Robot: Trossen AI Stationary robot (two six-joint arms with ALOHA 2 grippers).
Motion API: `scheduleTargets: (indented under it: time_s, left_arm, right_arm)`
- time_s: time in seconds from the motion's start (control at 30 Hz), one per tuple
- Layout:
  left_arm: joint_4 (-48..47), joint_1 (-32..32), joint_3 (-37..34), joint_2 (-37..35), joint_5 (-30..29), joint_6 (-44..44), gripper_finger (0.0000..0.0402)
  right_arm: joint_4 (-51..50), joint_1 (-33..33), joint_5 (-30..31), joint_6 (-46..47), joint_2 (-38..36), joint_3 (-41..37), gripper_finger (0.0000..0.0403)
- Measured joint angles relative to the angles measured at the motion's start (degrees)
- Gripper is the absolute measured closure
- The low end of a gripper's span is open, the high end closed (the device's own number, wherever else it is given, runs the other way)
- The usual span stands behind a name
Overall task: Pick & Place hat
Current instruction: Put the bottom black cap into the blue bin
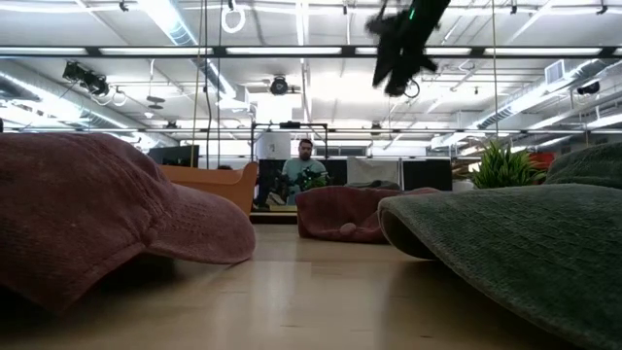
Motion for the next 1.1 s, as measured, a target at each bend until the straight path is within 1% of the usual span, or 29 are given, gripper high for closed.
scheduleTargets:
  time_s: [0.1,0.2,0.37,0.53,0.6,0.73,0.9,1.0,1.1]
  left_arm:
    - [0.08,0.0,0.0,0.0,0.0,-0.48,0.0292]
    - [0.17,-0.01,0.0,0.0,0.0,-0.04,0.0292]
    - [0.3,0.0,0.0,0.01,0.01,0.29,0.0288]
    - [2.25,-0.01,0.0,0.09,1.34,0.35,0.0266]
    - [3.9,-0.1,0.13,0.47,2.21,0.51,0.0252]
    - [2.5,-0.12,2.86,2.14,2.62,0.46,0.0231]
    - [-3.46,-0.12,7.53,5.53,2.59,2.25,0.0228]
    - [-3.57,-0.08,9.1,7.03,2.59,3.24,0.0228]
    - [-3.52,-0.01,10.42,8.08,2.15,3.07,0.0228]
  right_arm:
    - [-0.42,3.53,-4.58,0.05,-6.06,0.21,0.0229]
    - [-2.81,8.07,-7.53,-1.41,-10.11,0.23,0.0227]
    - [-8.76,15.72,-8.12,-2.35,-13.36,0.23,0.022]
    - [-10.75,21.87,-8.34,-2.43,-13.8,0.23,0.0218]
    - [-10.89,24.28,-10.26,-3.95,-13.8,0.23,0.0218]
    - [-10.18,29.4,-14.97,-6.36,-13.76,0.23,0.0218]
    - [-9.77,37.05,-17.32,-8.12,-12.93,0.23,0.0218]
    - [-10.41,41.23,-17.52,-10.02,-10.59,0.21,0.0217]
    - [-10.65,43.96,-17.95,-10.32,-8.03,0.21,0.0217]
